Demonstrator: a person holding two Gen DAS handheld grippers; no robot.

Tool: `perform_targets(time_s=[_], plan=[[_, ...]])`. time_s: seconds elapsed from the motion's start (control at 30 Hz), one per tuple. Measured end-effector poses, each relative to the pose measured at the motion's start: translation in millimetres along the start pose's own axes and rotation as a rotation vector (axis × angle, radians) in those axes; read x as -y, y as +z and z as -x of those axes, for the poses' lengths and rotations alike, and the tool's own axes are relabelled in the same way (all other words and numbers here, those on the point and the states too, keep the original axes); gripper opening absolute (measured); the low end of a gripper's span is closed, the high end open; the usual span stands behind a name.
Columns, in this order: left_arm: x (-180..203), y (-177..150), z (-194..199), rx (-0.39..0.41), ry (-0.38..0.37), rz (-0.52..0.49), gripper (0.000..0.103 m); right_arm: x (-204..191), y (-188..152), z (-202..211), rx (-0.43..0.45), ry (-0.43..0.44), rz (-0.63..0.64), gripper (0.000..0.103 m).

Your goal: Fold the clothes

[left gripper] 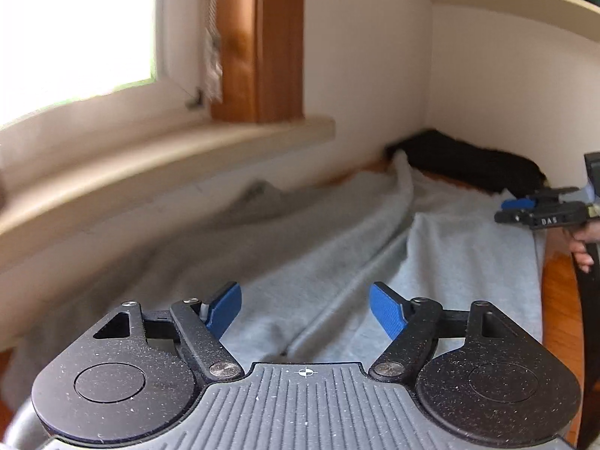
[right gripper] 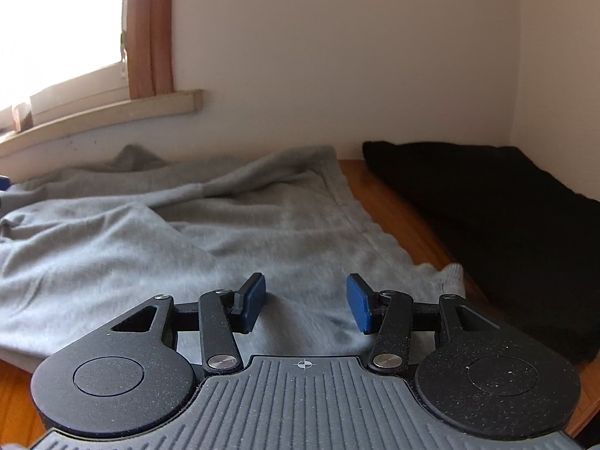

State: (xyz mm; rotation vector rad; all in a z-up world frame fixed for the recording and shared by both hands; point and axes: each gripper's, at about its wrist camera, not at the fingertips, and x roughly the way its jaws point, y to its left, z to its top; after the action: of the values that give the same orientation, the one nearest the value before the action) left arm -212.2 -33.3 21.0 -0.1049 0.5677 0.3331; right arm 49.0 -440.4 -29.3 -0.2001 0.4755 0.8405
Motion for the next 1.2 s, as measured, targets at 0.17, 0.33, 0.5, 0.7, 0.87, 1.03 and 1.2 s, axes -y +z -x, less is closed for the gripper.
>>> perform_targets(time_s=[0.17, 0.33, 0.5, 0.7, 0.87, 1.03, 1.2], plan=[[3.2, -17.2, -11.0, -0.050, -0.022, -0.004, 0.078, 9.0, -5.5, -1.0, 0.016, 0.036, -0.045, 0.050], [10.5, -25.1, -5.8, -0.073, -0.051, -0.007, 0.078, 9.9, -5.6, -0.1, 0.010, 0.042, -0.020, 0.049], [22.4, -35.4, 6.0, -0.085, -0.053, -0.003, 0.078, 27.5, -18.0, 19.3, 0.024, 0.063, -0.016, 0.049], [41.5, -51.7, 31.6, -0.091, -0.054, 0.014, 0.079, 28.7, -33.9, 51.4, 0.016, 0.083, 0.001, 0.049], [49.9, -55.8, 40.7, -0.083, -0.022, 0.017, 0.082, 26.8, -33.3, 56.8, -0.005, 0.085, -0.005, 0.051], [34.6, -51.2, 51.1, -0.059, -0.037, 0.093, 0.096, 5.9, -12.7, 59.3, 0.007, 0.106, 0.002, 0.059], [0.9, -42.7, 68.4, -0.021, 0.006, 0.161, 0.101, -51.3, 14.9, 47.3, 0.004, 0.188, 0.121, 0.061]])
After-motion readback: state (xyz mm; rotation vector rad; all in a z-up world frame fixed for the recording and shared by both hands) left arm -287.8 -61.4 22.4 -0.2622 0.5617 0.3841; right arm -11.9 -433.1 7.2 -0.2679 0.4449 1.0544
